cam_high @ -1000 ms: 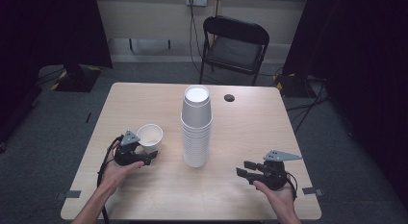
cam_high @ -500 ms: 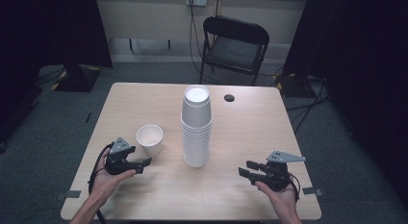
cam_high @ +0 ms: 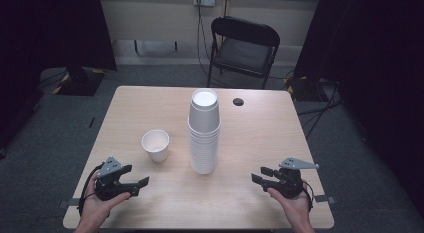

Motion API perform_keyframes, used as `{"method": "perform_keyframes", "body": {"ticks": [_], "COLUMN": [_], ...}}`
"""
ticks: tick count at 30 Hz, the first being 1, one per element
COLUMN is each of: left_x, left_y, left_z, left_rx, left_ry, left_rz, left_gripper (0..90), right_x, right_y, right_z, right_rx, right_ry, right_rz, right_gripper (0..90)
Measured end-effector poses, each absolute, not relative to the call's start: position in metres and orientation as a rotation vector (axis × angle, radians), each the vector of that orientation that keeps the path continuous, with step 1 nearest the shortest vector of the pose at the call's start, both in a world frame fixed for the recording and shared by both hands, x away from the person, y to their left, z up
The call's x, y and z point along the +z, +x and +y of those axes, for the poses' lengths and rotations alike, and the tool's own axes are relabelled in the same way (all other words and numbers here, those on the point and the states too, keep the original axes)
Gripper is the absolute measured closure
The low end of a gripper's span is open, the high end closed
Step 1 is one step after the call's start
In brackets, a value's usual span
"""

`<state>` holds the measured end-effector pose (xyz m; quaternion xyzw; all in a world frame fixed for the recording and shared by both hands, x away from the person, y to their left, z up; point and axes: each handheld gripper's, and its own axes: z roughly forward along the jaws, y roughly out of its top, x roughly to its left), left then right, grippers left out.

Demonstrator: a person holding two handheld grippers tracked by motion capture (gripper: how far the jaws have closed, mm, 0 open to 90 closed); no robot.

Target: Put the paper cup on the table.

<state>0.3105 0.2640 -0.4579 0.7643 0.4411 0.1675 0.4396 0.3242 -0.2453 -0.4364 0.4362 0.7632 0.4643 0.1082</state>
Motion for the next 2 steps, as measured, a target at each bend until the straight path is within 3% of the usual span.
{"method": "perform_keyframes", "body": {"ticks": [2], "left_x": [-0.4584], "left_y": [0.3116], "left_z": [0.2663], "left_rx": [0.419], "left_ry": [1.897], "left_rz": [1.100], "left_gripper": [17.4], "right_x": [-0.4374], "right_y": [0.3246], "right_z": [-0.2485], "right_rx": [1.362], "right_ry": [1.289], "right_rz": [2.235], "right_gripper": [46.0]}}
